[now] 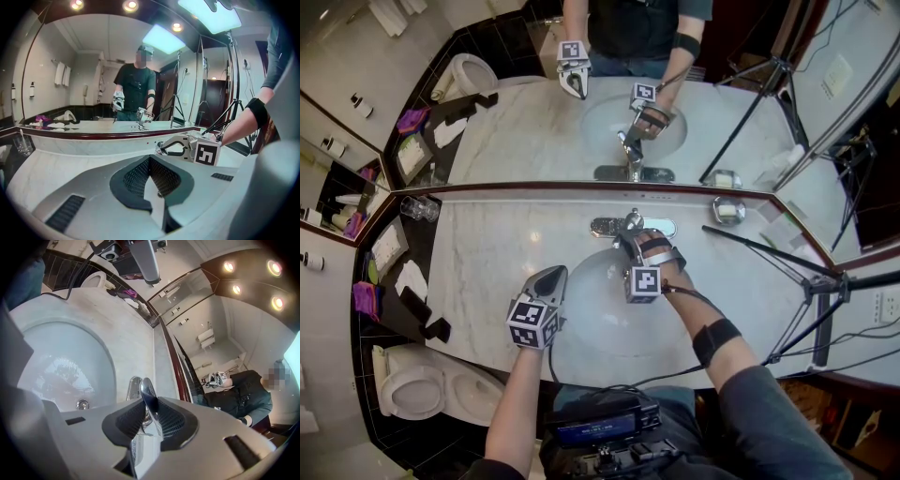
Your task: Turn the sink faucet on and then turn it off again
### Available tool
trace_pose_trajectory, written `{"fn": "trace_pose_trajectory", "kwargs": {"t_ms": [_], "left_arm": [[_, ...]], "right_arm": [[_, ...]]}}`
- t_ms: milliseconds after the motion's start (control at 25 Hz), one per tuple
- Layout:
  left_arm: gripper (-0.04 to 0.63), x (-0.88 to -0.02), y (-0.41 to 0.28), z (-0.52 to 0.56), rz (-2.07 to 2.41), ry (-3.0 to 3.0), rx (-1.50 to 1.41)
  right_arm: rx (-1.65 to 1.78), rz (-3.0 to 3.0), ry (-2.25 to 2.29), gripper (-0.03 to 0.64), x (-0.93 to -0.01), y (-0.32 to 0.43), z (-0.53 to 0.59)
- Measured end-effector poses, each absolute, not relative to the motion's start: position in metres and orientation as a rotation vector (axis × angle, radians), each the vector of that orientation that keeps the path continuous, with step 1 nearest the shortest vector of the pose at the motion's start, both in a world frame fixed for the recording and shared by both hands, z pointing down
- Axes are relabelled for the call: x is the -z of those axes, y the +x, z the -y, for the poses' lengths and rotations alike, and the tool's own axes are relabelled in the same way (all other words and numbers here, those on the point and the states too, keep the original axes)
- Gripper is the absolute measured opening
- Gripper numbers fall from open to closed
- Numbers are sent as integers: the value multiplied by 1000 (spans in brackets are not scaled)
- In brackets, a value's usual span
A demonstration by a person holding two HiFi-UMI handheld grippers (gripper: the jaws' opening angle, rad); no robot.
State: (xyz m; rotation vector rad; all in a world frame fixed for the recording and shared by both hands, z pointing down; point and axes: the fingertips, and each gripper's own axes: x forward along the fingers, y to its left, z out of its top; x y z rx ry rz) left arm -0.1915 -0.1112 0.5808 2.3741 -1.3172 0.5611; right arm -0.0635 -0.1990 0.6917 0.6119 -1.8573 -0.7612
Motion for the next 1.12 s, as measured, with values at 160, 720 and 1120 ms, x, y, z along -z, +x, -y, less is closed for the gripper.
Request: {"fn": "trace_pose_trajectory", "kwargs": {"t_ms": [160, 720, 1120], "left_arm": [[2, -581, -193, 110, 1323, 2369, -556], [2, -574, -201, 104, 1350, 2362, -513], [2, -563, -187, 97, 1316, 2398, -478]], "right_arm": [[754, 1860, 613, 82, -692, -64, 199], [551, 1925, 610, 137, -671, -56, 187], [251, 2077, 823, 56, -626, -20, 157]]}}
